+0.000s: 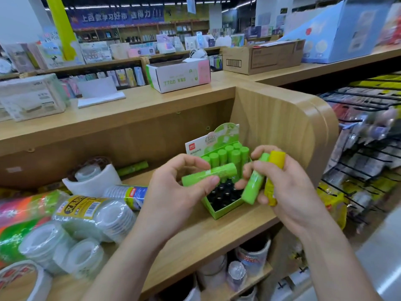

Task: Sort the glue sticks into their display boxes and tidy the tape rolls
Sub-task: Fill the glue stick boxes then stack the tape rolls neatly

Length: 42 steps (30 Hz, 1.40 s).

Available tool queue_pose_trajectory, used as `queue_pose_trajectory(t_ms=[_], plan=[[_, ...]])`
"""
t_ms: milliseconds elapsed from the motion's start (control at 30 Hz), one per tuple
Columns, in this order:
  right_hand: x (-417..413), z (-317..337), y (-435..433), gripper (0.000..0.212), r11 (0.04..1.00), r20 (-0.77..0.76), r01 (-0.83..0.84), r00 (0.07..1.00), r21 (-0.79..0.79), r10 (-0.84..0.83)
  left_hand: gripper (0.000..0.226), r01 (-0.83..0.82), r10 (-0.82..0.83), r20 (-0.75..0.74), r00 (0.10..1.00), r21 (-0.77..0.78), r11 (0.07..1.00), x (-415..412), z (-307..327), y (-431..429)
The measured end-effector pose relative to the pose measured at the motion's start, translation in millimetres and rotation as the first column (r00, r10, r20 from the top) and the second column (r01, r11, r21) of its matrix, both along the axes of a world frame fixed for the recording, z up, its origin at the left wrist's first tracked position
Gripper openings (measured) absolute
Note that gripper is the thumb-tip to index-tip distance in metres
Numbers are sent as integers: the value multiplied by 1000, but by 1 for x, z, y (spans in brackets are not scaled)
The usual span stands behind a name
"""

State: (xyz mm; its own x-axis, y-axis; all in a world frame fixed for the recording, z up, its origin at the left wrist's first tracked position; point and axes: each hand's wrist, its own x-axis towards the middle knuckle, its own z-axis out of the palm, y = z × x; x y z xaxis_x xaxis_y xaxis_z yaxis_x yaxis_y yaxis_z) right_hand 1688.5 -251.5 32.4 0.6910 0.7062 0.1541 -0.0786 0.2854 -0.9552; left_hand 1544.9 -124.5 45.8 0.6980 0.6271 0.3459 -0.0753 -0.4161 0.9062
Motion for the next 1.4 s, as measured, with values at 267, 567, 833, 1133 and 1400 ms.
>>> queue_pose_trajectory(t_ms=[267, 567, 833, 1133, 1400], plan=[[-5, -3, -2, 13, 991, 96, -75, 992, -113, 86, 22, 91, -92, 15, 996, 24, 996, 15, -1, -1], [9, -10, -6, 24, 981, 144, 93, 987, -169, -69, 27, -96, 112, -19, 993, 385, 918, 41, 4, 8], [14, -24, -8, 40, 945, 213, 132, 975, -300, -69, 25, -146, 258, -65, 964, 681, 718, 59, -6, 8], [14, -29, -4, 35, 922, 266, 148, 963, -357, -52, 17, -176, 272, -16, 962, 726, 665, 66, -13, 8], [13, -23, -6, 26, 918, 236, 124, 971, -378, -34, 10, -215, 313, 108, 944, 918, 332, 69, -20, 22]])
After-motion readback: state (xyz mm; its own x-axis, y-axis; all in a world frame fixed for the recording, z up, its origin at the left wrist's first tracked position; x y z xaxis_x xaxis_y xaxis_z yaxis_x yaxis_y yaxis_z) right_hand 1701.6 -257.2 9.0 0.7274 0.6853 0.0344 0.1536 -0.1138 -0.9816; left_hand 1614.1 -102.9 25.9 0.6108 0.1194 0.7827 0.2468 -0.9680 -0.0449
